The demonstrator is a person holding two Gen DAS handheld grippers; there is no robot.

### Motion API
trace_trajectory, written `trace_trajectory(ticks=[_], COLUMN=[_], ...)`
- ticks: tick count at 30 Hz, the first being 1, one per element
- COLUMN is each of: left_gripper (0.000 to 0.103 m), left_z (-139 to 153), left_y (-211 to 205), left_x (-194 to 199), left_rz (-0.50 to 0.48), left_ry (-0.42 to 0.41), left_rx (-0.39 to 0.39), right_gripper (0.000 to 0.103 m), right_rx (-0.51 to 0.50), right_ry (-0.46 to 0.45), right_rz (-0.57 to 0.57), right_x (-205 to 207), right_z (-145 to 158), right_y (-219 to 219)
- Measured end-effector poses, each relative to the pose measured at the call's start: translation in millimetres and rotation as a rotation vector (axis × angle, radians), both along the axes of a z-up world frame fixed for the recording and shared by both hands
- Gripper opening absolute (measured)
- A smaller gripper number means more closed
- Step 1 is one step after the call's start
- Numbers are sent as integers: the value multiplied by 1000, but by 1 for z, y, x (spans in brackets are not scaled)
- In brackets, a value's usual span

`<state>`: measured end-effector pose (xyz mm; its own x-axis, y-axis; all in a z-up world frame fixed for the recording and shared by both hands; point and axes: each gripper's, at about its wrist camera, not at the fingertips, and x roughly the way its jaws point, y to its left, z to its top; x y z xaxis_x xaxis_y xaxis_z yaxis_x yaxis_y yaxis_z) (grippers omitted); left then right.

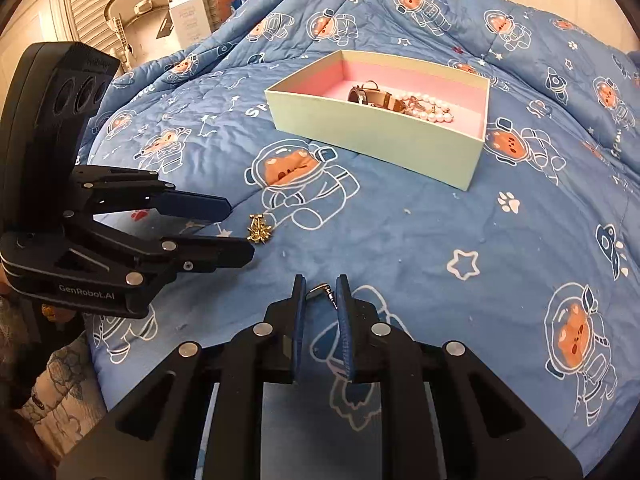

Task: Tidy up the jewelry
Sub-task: 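Grasp the gold flower earring with the left gripper while the right gripper grasps a silver stud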

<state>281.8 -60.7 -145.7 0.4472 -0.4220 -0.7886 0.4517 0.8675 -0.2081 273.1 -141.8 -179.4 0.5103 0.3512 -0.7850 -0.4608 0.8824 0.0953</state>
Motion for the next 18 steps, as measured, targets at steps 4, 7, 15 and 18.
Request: trace_trajectory(ticks=[4,7,15,18], left_gripper=[33,29,17,17], left_z=[-3,-5,-6,-6], left_y=[-11,-16,-18,-17], left_x=[6,8,8,7], left_rz=[-3,1,8,14], left_ry=[11,21,19,20], left_rx=[13,8,17,5], right_gripper=[16,16,16,16], right_rx=[18,24,30,33], right_ry=[8,10,19,20], right_rz=[-21,-32,-47,-54], right_x=[-1,-2,-1,-1], right_z=[0,-1,-4,-4], right_y=[-6,-7,-6,-7])
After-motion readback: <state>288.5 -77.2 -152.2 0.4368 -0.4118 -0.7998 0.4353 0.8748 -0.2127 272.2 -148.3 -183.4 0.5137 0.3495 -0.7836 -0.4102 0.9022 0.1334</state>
